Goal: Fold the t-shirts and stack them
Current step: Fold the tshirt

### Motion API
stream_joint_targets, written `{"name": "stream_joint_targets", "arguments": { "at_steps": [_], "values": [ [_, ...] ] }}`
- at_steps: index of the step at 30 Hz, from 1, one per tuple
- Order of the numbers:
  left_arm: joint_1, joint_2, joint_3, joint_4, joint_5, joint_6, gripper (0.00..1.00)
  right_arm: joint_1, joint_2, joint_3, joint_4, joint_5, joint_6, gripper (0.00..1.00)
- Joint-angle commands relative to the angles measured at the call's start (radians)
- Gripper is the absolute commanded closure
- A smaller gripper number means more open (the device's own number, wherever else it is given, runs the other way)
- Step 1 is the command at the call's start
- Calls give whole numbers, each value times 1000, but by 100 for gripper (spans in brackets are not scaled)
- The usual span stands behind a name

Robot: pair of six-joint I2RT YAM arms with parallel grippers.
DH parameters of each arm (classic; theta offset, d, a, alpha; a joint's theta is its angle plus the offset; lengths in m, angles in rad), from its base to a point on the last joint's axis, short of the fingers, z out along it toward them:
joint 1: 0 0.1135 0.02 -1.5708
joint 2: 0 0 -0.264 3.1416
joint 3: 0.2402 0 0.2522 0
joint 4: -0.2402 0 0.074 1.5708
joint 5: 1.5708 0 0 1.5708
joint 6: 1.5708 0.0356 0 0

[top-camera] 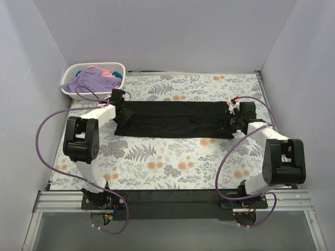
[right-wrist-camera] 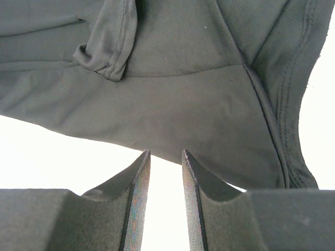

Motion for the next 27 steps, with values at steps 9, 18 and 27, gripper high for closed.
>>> {"name": "stream_joint_targets", "arguments": {
  "at_steps": [9,18,27],
  "values": [
    [52,103,184,-71,-2,-18,54,-27,-43,-41,29,-19,-28,64],
    [69,-82,103,-102,-54,53,49,-97,-43,-78,106,-105,11,64],
    [67,-159,-29,-53,108,166,50,-174,3,-139,253,-191,96,66]
  ]
}}
